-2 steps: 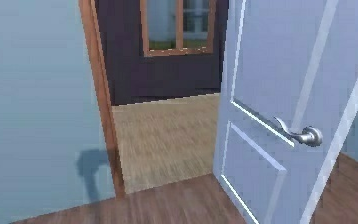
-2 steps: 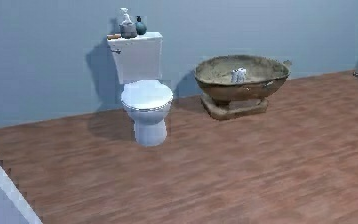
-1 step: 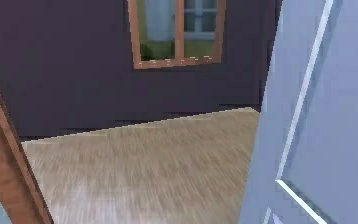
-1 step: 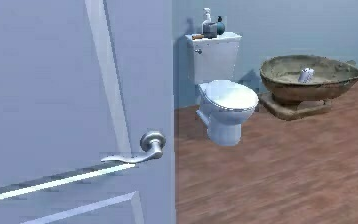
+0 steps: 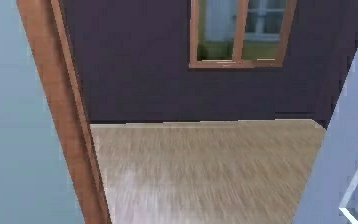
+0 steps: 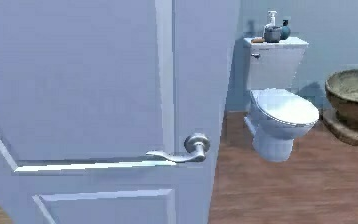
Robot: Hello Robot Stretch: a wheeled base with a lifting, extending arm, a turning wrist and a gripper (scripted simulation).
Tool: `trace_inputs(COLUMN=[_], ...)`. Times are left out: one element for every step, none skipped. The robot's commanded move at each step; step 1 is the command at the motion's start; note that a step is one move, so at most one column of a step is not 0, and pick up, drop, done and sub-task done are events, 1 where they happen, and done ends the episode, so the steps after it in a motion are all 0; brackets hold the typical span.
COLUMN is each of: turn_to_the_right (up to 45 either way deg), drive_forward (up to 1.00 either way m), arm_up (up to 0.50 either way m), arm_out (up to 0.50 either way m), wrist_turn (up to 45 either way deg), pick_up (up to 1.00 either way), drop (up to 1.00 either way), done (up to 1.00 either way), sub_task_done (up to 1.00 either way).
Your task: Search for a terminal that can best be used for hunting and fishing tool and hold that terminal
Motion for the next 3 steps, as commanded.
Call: trace_inputs(turn_to_the_right=[0.0,12.0,0.0], drive_forward=[0.45,0.00,0.50], arm_up=[0.00,0.00,0.00], arm_out=[0.00,0.00,0.00], wrist_turn=[0.0,0.0,0.0], pick_up=[0.00,0.00,0.00], drop=[0.00,0.00,0.00], done=[0.00,0.00,0.00], sub_task_done=[0.00,0.00,0.00])
